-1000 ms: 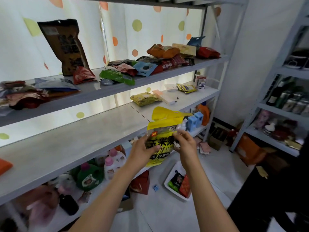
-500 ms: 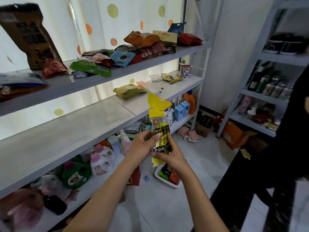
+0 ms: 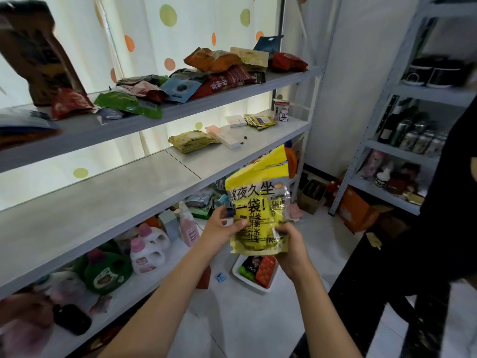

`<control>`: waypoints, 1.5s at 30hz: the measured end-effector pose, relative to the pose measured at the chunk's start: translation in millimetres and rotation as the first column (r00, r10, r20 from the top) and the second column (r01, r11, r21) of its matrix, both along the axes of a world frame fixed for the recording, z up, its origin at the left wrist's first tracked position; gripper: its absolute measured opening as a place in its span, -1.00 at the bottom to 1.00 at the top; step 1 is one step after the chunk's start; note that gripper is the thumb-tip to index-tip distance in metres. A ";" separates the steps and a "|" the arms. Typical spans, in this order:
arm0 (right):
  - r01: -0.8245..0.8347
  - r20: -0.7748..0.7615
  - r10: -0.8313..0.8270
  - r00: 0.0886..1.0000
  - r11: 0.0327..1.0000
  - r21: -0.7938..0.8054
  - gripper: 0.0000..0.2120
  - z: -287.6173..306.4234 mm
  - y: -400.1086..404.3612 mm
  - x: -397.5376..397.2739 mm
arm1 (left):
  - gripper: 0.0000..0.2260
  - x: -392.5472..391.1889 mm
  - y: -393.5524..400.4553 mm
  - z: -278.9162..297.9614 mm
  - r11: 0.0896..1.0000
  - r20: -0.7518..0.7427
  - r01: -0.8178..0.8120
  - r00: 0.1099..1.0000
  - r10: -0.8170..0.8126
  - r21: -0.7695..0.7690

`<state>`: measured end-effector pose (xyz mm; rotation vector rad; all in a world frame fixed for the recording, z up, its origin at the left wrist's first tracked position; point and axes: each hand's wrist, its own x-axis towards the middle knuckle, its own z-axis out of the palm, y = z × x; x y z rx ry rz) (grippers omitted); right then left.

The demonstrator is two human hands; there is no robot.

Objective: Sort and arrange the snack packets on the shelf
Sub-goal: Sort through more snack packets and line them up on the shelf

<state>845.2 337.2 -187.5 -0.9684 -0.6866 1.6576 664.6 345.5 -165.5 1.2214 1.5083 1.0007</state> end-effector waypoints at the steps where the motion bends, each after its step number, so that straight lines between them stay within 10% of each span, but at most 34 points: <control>1: 0.014 -0.031 -0.015 0.999 1.000 -0.018 -0.72 -1.0 2.5 0.0 | -0.42 -0.1 1.3 -2.3 0.999 0.090 0.002 0.996 0.002 -0.048; 7: 0.008 0.009 -0.007 1.000 0.997 -0.077 -0.73 -2.1 27.6 -8.8 | -0.60 -3.9 21.8 -21.5 0.997 0.395 0.072 0.917 -0.061 -0.013; 17: 0.090 0.390 -0.113 0.914 0.993 0.078 -0.75 -17.8 89.5 -26.2 | -0.64 -35.6 101.0 -33.7 0.999 0.275 0.007 0.961 -0.018 0.038; 45: 0.405 0.487 -0.264 0.833 0.890 -0.210 -0.74 -155.6 284.8 28.2 | -0.76 33.5 333.4 -157.5 0.903 0.150 0.223 0.972 -0.180 -0.366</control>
